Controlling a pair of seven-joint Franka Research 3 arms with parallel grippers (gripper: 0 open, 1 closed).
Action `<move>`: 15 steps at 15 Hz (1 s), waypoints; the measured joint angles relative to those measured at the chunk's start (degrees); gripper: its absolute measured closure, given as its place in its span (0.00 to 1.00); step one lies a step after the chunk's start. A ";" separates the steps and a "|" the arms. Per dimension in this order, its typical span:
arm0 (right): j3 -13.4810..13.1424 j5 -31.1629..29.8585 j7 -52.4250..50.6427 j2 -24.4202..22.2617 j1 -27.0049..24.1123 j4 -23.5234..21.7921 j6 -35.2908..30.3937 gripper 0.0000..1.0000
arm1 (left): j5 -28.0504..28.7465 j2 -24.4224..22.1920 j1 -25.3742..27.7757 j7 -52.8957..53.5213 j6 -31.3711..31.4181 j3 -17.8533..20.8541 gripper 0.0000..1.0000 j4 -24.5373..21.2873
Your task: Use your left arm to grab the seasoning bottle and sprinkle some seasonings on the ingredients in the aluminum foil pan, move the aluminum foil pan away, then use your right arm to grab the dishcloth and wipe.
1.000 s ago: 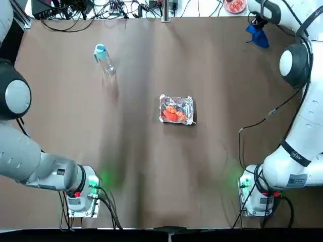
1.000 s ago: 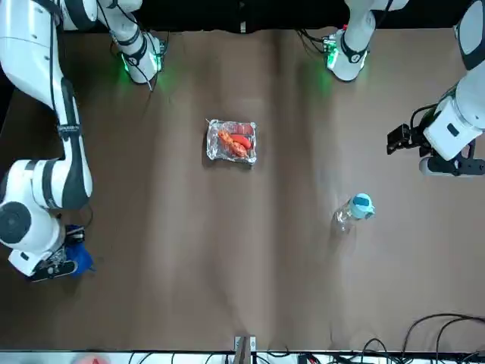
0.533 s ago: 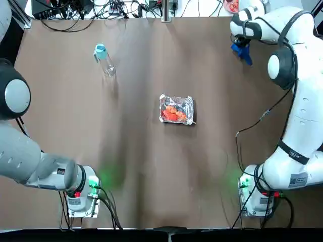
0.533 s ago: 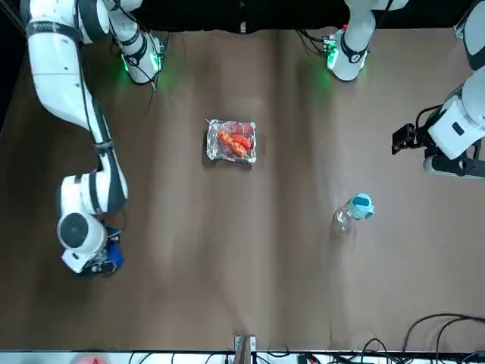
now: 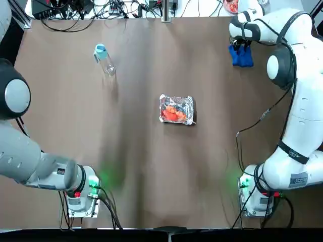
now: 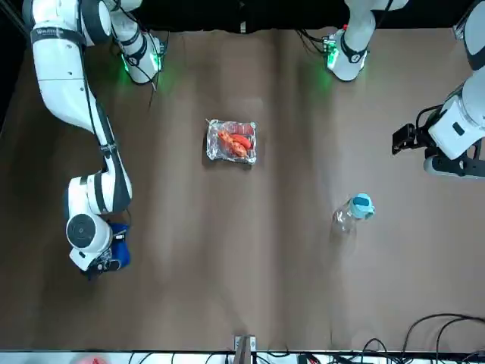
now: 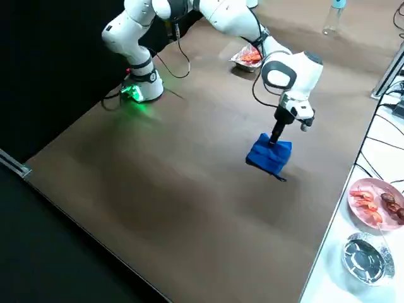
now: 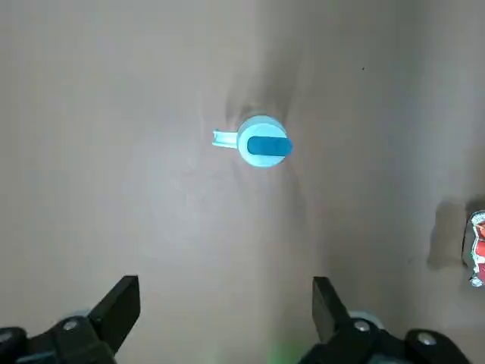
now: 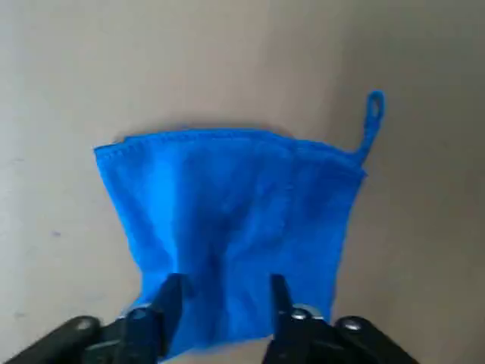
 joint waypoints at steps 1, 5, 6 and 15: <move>0.00 2.75 -0.02 -0.23 -0.01 0.04 -0.10 0.35 | 0.00 0.00 0.00 -0.01 0.00 0.02 0.00 0.00; 0.64 8.69 -0.01 -3.97 0.07 1.29 -6.49 0.19 | 0.00 0.00 0.00 -0.02 0.00 0.09 0.00 0.01; 0.81 11.11 0.01 -5.95 0.11 1.71 -8.68 0.19 | 0.00 0.00 0.00 -0.02 0.00 0.09 0.00 0.00; 1.31 18.93 0.00 -29.14 0.13 2.37 -32.95 0.18 | 0.00 0.00 -0.03 -0.02 0.00 0.08 0.00 0.01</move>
